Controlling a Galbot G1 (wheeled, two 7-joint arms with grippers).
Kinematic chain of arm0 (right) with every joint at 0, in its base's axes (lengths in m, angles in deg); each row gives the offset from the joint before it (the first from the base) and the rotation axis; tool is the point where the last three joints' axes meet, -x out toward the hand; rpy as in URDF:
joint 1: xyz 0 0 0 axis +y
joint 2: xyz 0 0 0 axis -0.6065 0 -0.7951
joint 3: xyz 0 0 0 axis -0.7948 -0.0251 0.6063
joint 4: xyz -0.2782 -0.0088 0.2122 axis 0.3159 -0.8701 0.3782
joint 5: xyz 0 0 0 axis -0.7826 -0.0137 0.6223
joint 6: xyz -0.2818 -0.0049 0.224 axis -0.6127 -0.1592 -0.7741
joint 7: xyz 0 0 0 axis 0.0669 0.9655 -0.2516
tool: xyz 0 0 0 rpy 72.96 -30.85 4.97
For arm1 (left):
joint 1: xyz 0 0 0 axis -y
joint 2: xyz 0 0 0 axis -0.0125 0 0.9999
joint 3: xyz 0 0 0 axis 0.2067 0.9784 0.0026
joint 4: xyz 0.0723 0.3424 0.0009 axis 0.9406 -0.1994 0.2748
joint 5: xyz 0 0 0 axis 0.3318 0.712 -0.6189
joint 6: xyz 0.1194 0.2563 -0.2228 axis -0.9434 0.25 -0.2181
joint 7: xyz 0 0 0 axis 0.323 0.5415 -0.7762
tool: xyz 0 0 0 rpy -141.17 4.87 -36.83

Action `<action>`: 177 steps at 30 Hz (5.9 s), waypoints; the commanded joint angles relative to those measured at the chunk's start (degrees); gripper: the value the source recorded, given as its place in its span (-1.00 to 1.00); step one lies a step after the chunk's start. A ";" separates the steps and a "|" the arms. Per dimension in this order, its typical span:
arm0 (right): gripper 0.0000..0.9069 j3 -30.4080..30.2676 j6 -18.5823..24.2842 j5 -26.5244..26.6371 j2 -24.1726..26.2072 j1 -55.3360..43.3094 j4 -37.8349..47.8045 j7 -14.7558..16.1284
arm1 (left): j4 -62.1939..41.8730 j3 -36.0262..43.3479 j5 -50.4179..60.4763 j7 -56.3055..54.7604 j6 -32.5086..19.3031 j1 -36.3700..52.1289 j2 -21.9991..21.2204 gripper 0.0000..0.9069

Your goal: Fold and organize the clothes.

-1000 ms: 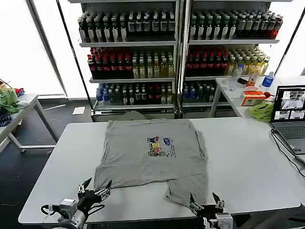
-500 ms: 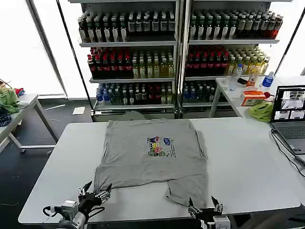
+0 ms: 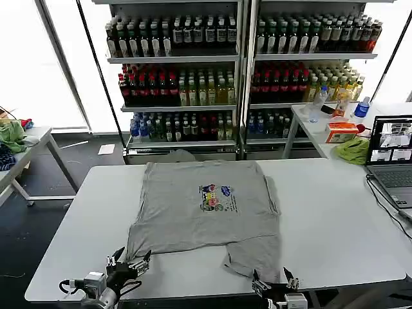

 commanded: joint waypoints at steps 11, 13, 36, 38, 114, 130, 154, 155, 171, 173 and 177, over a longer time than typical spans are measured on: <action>-0.89 -0.60 0.68 -0.87 -0.07 -0.05 1.26 0.57 | -1.80 0.19 -0.48 0.09 0.13 0.12 -0.21 -0.82; -1.00 -0.67 0.86 -0.96 -0.16 -0.07 1.42 0.51 | -1.73 0.22 -0.45 0.07 0.12 0.09 -0.20 -0.98; -1.00 1.04 2.87 -1.20 -1.40 -1.26 0.20 0.49 | -0.14 1.76 0.29 0.03 -0.44 0.50 -1.41 -1.00; -1.00 1.44 3.72 -2.44 -2.06 -1.63 -0.20 1.30 | 0.15 1.81 0.46 0.00 -0.85 0.83 -1.76 -1.00; 0.40 -0.90 4.78 -0.93 -12.86 -51.77 43.00 10.02 | -24.24 9.42 -3.53 -1.61 -2.30 32.37 0.00 1.00; 1.00 -0.11 5.41 5.27 -15.12 -51.39 40.49 2.49 | -20.87 8.40 -2.72 -2.93 -1.25 29.87 0.89 1.00; 1.00 4.73 -1.22 1.85 -3.82 -32.06 20.64 2.20 | -14.80 6.56 -2.14 -3.95 -0.27 24.31 2.34 1.00; 1.00 5.20 -1.22 1.88 -3.33 -31.27 20.43 2.32 | -14.81 6.67 -1.97 -3.92 -0.26 24.26 2.20 1.00; 1.00 6.11 -1.23 3.03 -2.70 -30.89 24.30 3.57 | -16.90 6.25 -0.40 -4.17 2.01 24.29 2.21 1.00; 1.00 5.95 -1.24 3.13 -2.86 -31.22 24.78 3.63 | -17.02 6.25 -0.40 -4.16 2.00 24.32 2.21 1.00; 1.00 6.06 -1.17 3.88 -3.63 -32.57 26.38 3.86 | -17.60 6.43 -0.39 -4.20 1.92 24.69 2.01 1.00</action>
